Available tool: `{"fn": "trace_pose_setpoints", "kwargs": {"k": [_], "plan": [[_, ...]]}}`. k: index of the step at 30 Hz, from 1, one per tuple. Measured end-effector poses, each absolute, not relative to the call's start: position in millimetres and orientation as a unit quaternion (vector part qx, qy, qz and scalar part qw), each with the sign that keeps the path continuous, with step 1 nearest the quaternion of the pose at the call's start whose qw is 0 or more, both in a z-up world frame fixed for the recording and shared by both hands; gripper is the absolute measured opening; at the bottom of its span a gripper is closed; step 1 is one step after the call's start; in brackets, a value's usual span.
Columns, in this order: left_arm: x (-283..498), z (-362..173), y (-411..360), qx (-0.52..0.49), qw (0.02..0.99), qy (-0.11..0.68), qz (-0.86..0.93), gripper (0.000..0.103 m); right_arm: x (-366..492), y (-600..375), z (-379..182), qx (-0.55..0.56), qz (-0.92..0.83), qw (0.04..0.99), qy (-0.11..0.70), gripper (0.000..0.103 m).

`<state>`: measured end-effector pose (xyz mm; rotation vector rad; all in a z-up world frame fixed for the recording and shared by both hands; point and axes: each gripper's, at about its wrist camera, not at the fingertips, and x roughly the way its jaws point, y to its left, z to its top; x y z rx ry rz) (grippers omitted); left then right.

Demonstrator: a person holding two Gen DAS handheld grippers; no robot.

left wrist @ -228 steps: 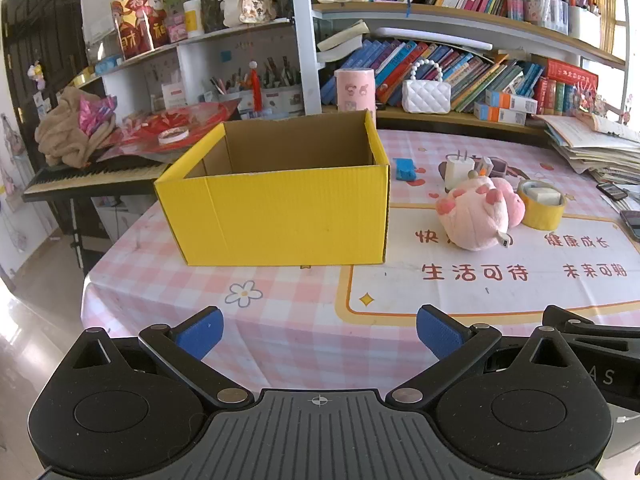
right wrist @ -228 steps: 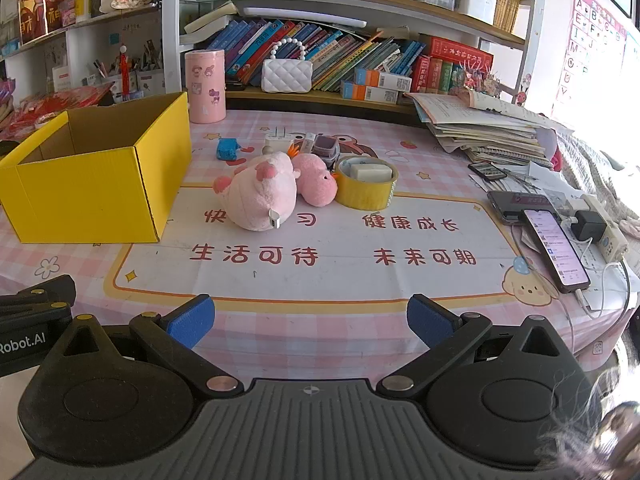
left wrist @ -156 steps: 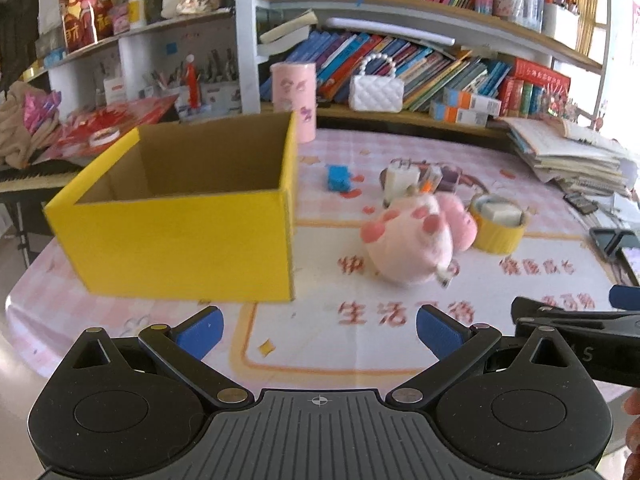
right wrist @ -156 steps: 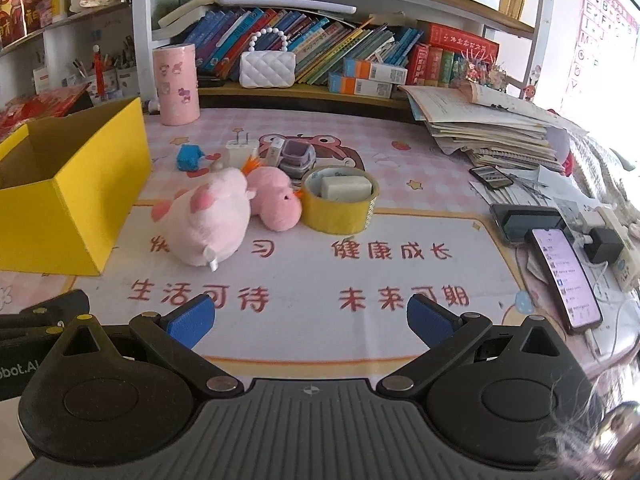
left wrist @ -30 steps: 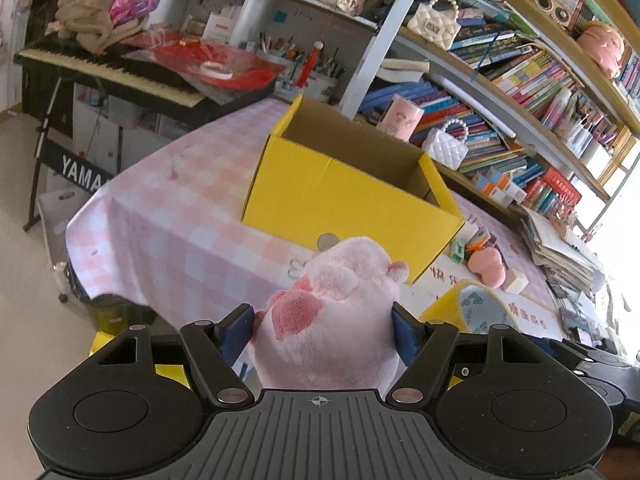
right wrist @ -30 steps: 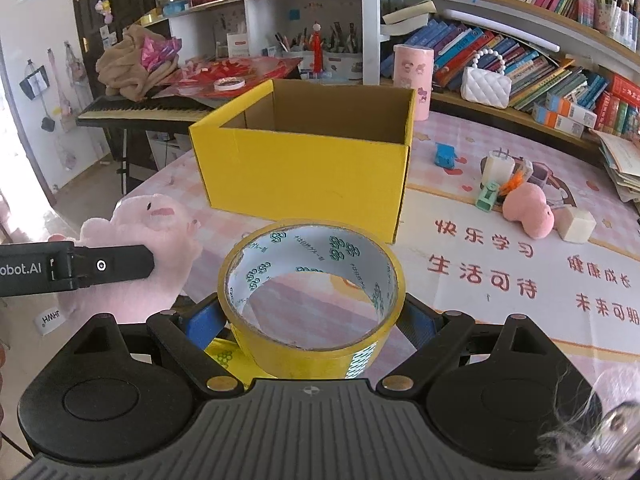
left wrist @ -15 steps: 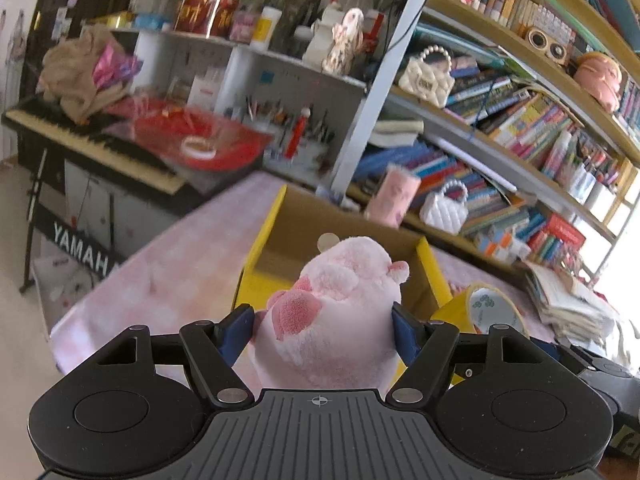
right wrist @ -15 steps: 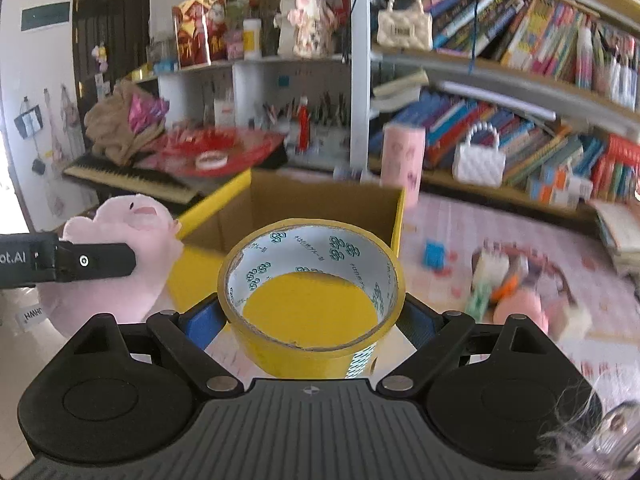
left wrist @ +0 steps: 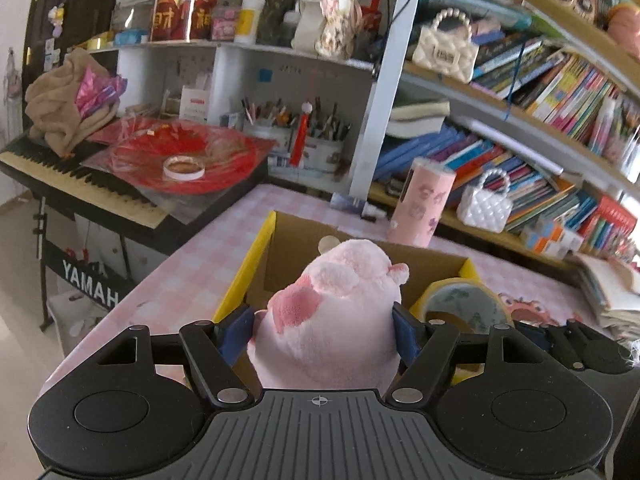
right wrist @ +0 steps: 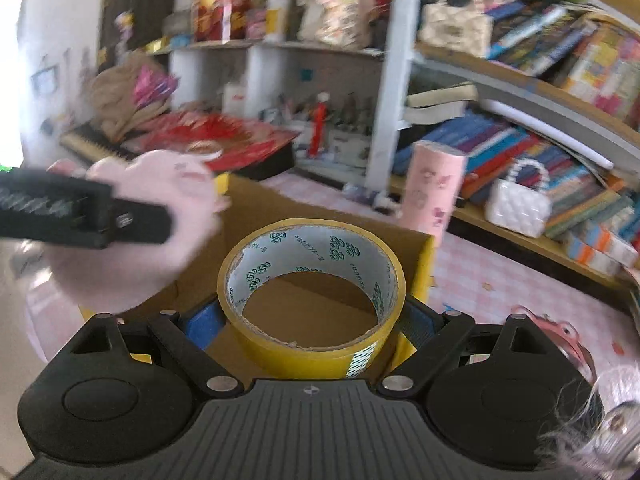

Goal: Organize objects
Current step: 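Carry the pig with the left tool while the right tool carries the tape roll to the box, then open the left tool releasing the pig while the right tool releases the tape roll into the box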

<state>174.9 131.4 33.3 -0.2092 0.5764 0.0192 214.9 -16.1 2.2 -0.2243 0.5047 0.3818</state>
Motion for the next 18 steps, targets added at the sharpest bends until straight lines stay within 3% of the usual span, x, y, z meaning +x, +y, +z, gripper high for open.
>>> {"fn": "trace_pose_setpoints", "kwargs": {"k": [18], "plan": [[235,1,114,-0.074,0.934,0.347,0.038,0.074,299,-26,-11,-0.152,0.308,0.886,0.312,0.091]]}}
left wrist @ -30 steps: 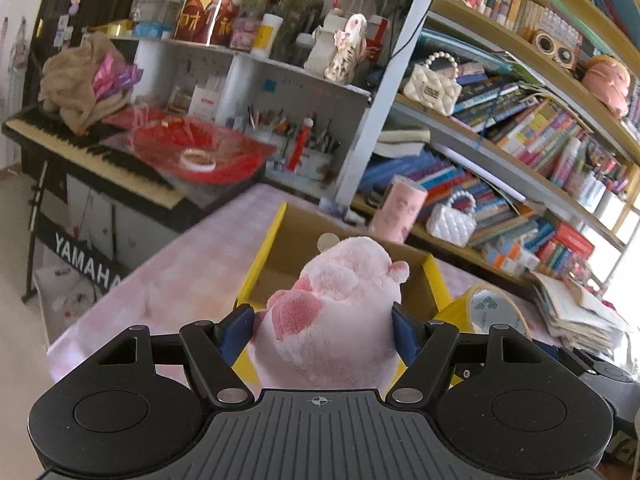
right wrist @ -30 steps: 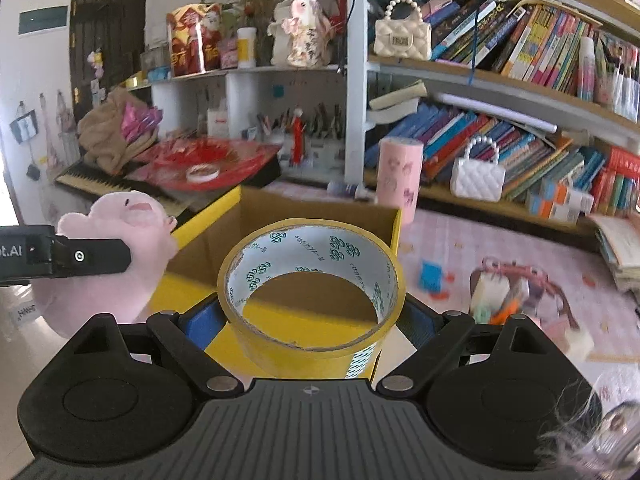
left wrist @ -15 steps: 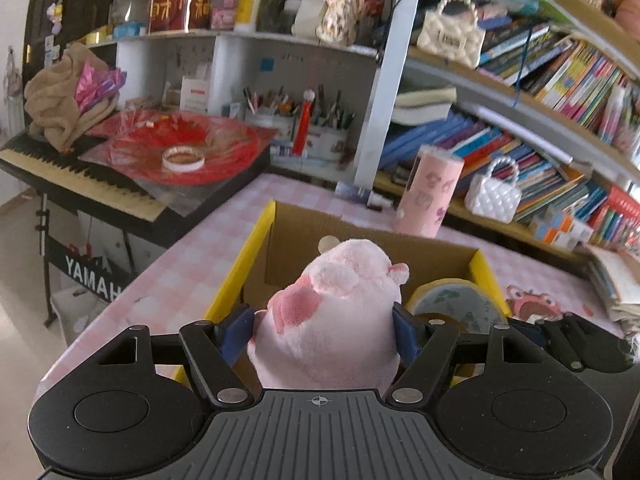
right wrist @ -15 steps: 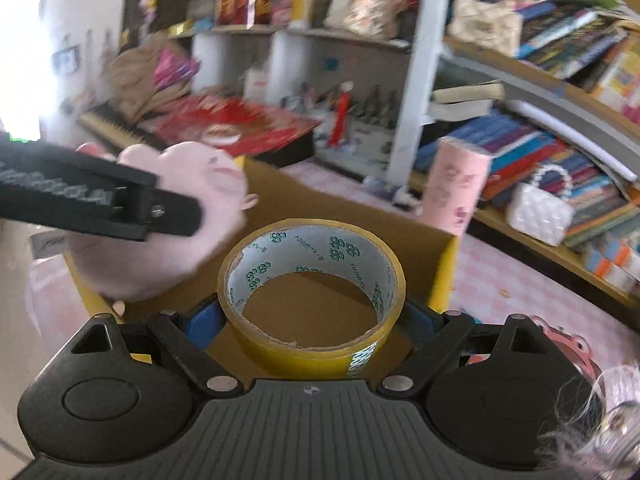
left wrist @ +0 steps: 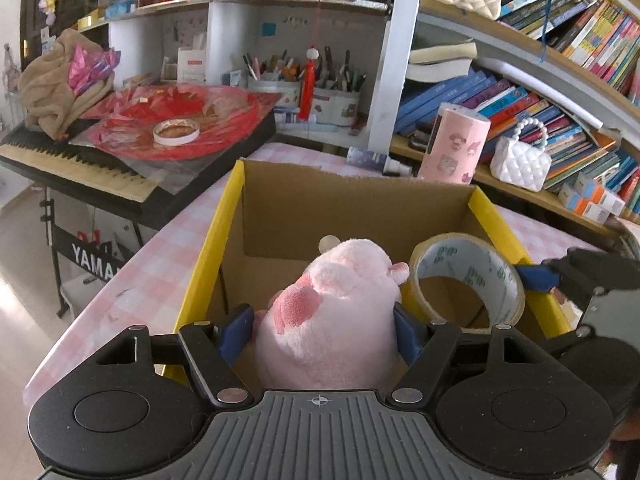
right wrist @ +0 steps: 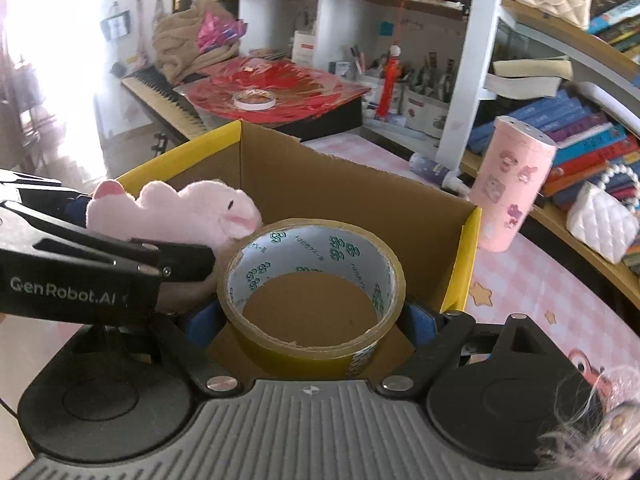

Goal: Organize objects
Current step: 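Open the left tool releasing the pig while the right tool releases the tape roll into the box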

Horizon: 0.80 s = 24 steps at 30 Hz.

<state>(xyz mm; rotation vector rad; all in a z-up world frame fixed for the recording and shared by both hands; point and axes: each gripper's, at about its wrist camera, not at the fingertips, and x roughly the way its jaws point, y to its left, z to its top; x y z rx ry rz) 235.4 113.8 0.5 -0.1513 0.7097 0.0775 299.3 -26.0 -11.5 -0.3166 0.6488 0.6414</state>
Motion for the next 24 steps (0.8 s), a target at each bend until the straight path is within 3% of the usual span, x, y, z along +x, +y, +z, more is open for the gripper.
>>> {"fn": "trace_pose_setpoints", "kwargs": {"k": [11,24], "plan": [[240,0,108,-0.069,0.937,0.337,0.055,0.086,308,-30,-13,-0.158,0.332,0.879,0.305,0.092],[189,46,99,-0.080,0.966,0.238,0.052,0.094,271,-53,19,-0.107,0.304,0.915,0.244,0.096]]}}
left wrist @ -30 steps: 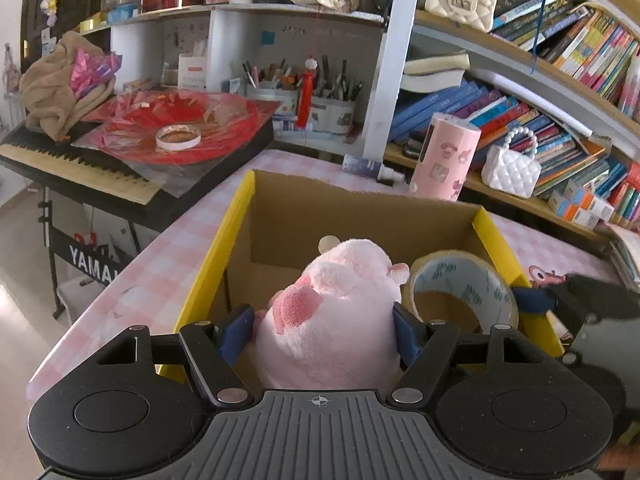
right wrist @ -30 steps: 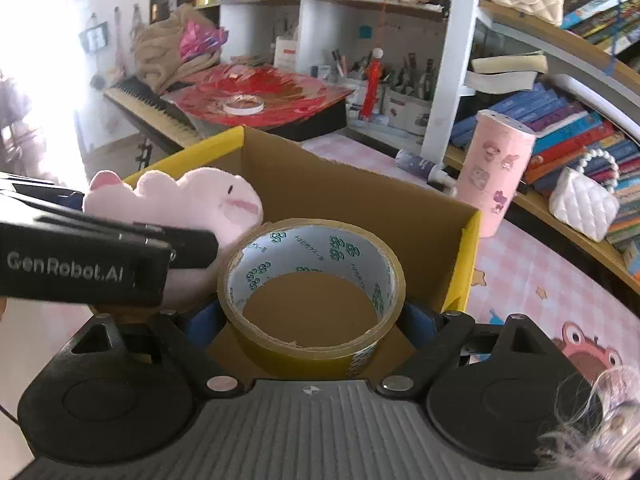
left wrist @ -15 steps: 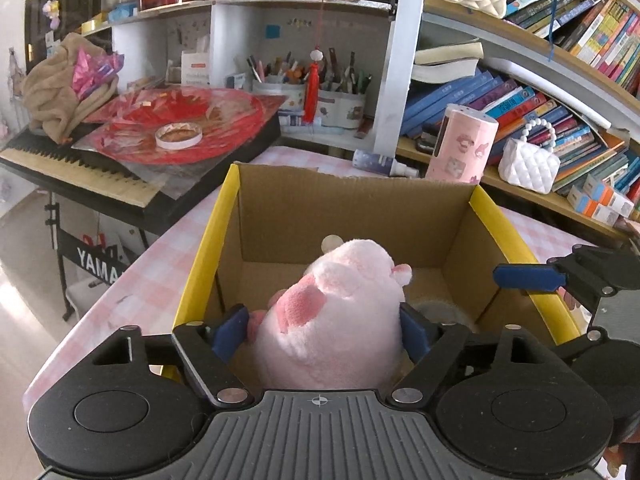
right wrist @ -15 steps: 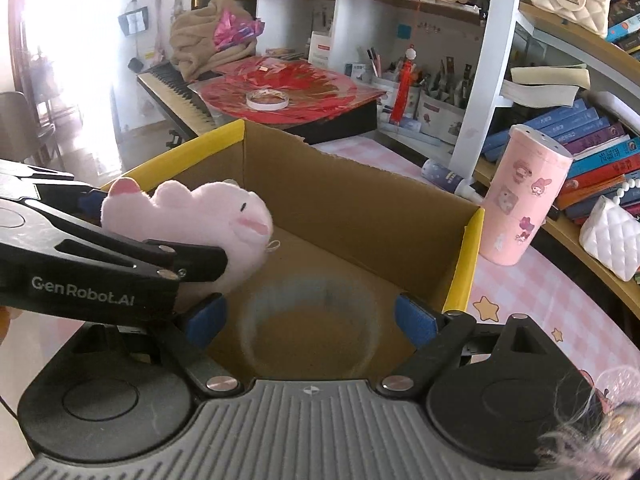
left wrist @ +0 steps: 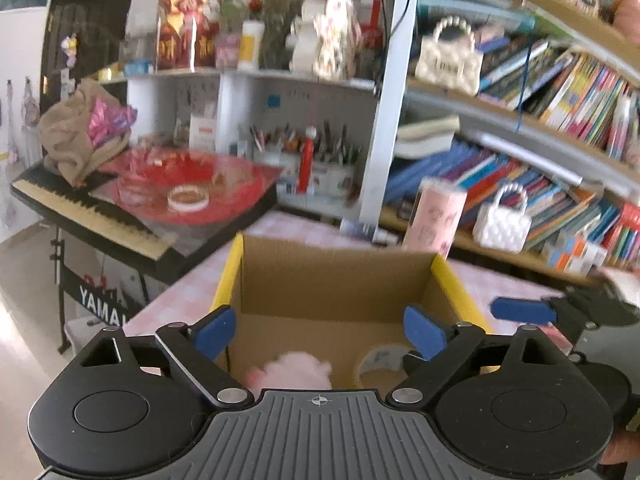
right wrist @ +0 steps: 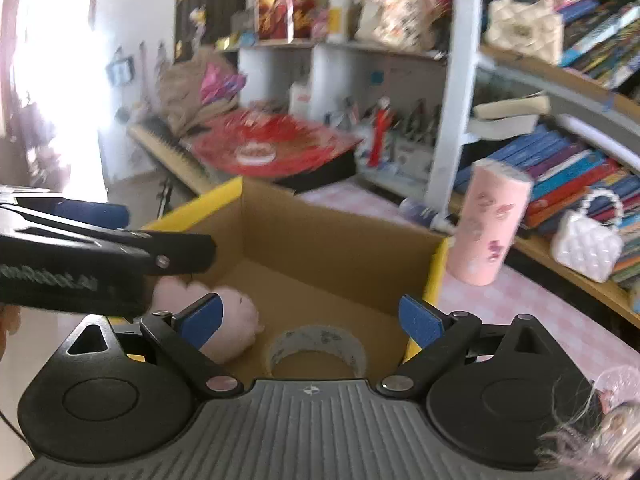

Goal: Organize objects
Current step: 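Open the left tool releasing the pig while the right tool releases the tape roll into the box, then withdraw both tools from the box back toward the remaining toys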

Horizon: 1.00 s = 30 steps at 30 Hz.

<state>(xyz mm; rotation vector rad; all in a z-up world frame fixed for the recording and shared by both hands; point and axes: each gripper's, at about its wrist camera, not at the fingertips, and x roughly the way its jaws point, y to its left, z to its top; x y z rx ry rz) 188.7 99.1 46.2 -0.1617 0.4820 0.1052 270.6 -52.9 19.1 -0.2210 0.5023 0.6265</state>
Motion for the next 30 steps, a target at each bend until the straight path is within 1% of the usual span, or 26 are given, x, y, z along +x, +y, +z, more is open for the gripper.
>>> {"fn": "trace_pose_setpoints", "kwargs": {"k": [4,7,13,25,30], "plan": [[165,57,100,-0.091,0.972,0.211,0.055,0.096,248,-68,32,-0.086,0.264,0.932,0.233,0.097],[147,57,100,-0.098,0.972,0.207,0.058,0.097,230,-79,36,-0.071,0.235,0.941,0.232,0.098],[117,45,96,-0.081,0.968,0.230,0.055,0.098,189,-98,32,-0.045,0.173,0.953,0.246,0.099],[60,12,78,-0.030,0.959,0.278,0.038,0.098,103,-100,-7,-0.049,0.078,0.951,0.294,0.100],[47,8,77,-0.029,0.957,0.285,0.033,0.098,86,-105,-15,-0.047,0.058,0.947,0.313,0.100]]}}
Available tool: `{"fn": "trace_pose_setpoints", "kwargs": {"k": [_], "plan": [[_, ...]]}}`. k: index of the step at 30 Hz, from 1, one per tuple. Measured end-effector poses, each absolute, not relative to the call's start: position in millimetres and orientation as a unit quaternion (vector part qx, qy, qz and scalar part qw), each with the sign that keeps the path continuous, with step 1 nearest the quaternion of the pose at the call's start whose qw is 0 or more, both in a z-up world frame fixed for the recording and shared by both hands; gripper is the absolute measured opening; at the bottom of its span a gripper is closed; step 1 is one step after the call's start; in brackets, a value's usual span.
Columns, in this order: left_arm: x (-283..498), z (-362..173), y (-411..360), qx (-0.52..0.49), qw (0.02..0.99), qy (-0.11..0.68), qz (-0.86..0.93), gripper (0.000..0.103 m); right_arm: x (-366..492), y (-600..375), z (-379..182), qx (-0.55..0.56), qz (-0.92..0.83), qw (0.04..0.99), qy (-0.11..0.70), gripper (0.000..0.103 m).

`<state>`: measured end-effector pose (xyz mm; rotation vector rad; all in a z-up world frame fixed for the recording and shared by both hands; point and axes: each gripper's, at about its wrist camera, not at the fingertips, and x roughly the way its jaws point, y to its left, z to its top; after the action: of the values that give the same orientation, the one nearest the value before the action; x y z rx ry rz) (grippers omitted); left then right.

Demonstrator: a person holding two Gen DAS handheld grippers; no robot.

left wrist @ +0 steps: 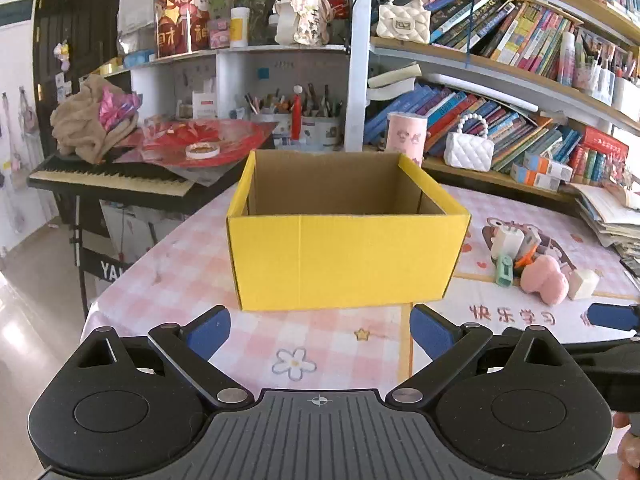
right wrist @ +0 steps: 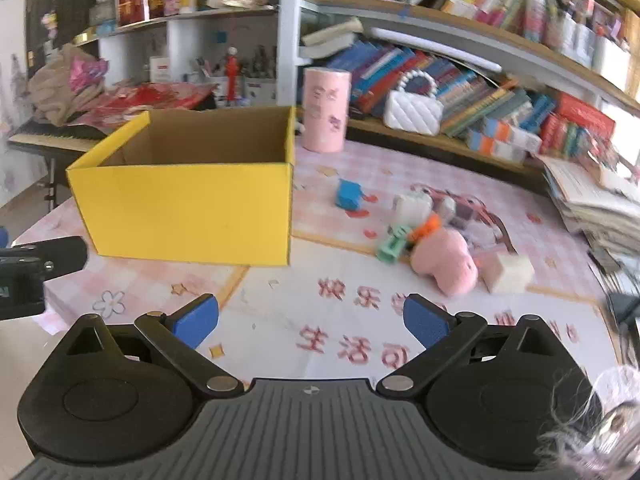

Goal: Organize objects
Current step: 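Withdraw both tools from the box back toward the remaining toys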

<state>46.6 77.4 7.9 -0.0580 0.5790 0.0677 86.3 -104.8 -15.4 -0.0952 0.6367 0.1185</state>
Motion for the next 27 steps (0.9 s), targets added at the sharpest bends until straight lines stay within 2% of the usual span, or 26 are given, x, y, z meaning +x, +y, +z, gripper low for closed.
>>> {"fn": "trace_pose_setpoints", "kwargs": {"k": [27], "plan": [[19,-11,28,-0.008,0.936,0.338,-0.094,0.098,14,-155,-25,-0.009,-0.057,0.938,0.343,0.100]]}}
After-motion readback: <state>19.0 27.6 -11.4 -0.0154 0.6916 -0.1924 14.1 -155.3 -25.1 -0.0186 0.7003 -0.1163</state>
